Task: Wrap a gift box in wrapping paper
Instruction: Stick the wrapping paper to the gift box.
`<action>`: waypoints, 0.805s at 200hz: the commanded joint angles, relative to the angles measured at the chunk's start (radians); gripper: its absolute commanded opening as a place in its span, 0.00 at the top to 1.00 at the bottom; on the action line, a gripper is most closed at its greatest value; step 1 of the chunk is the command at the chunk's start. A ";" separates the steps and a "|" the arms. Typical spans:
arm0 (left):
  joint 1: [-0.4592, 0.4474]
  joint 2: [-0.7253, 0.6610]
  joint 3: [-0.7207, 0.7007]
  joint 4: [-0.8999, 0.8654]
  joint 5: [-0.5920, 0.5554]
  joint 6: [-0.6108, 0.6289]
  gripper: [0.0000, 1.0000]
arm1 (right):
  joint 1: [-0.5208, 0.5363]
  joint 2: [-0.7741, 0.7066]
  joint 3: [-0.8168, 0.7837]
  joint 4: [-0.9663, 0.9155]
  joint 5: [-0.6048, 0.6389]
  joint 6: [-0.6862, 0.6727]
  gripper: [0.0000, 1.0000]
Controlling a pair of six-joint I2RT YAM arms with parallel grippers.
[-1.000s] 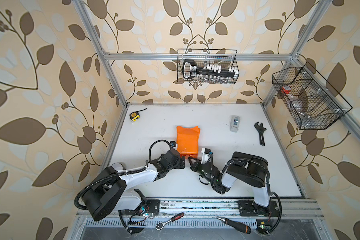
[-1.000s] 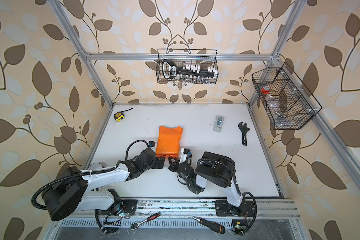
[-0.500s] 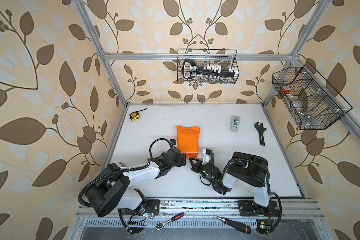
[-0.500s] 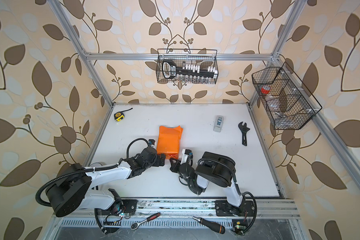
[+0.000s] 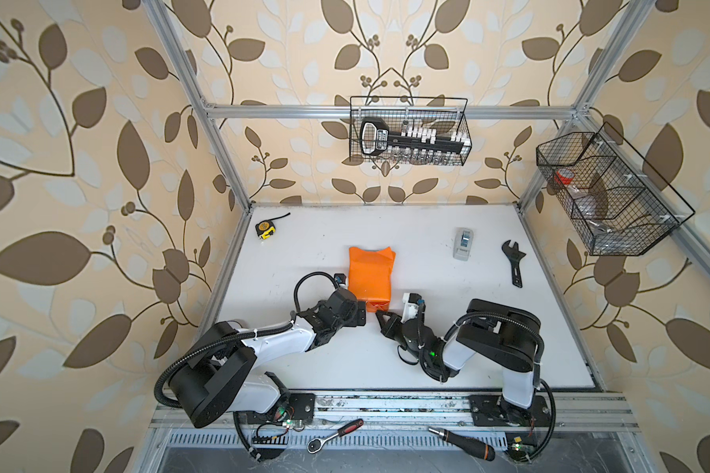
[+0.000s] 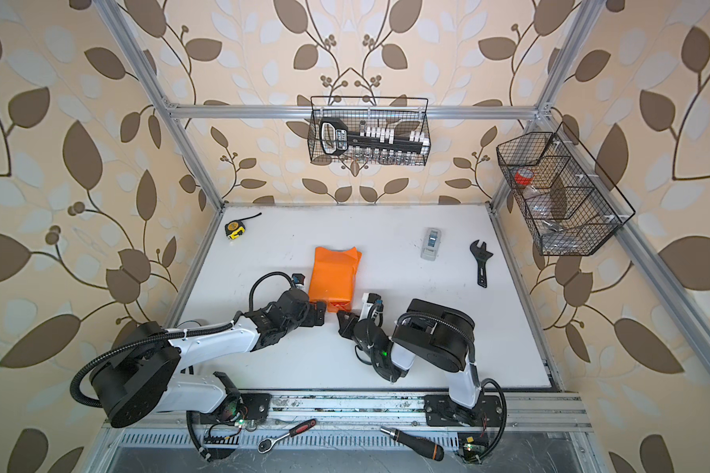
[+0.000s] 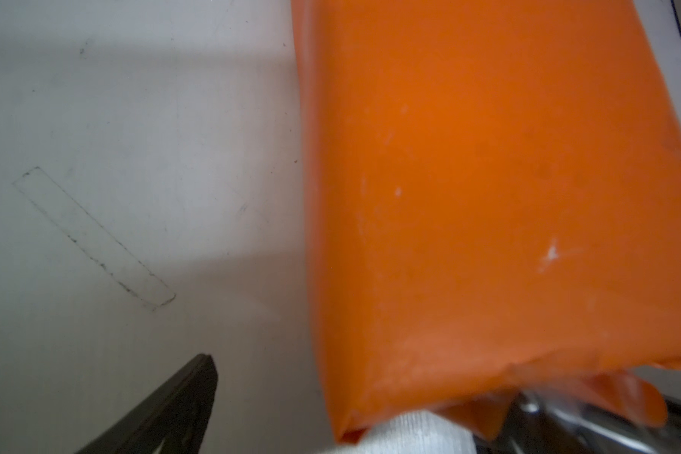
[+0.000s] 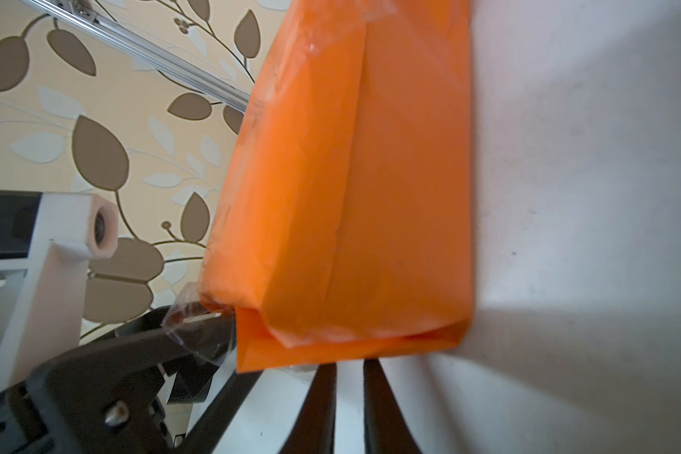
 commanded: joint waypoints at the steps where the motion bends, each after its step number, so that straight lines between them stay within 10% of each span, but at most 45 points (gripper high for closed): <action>1: 0.011 0.001 0.026 0.022 -0.022 -0.015 0.01 | -0.018 -0.028 -0.034 -0.029 -0.033 -0.007 0.84; 56: 0.018 0.008 0.024 0.023 -0.016 -0.014 0.01 | -0.043 -0.002 0.012 0.057 -0.307 -0.122 0.99; 161: 0.026 0.013 0.038 0.022 -0.001 -0.006 0.01 | -0.035 0.044 0.130 -0.054 -0.309 -0.117 1.00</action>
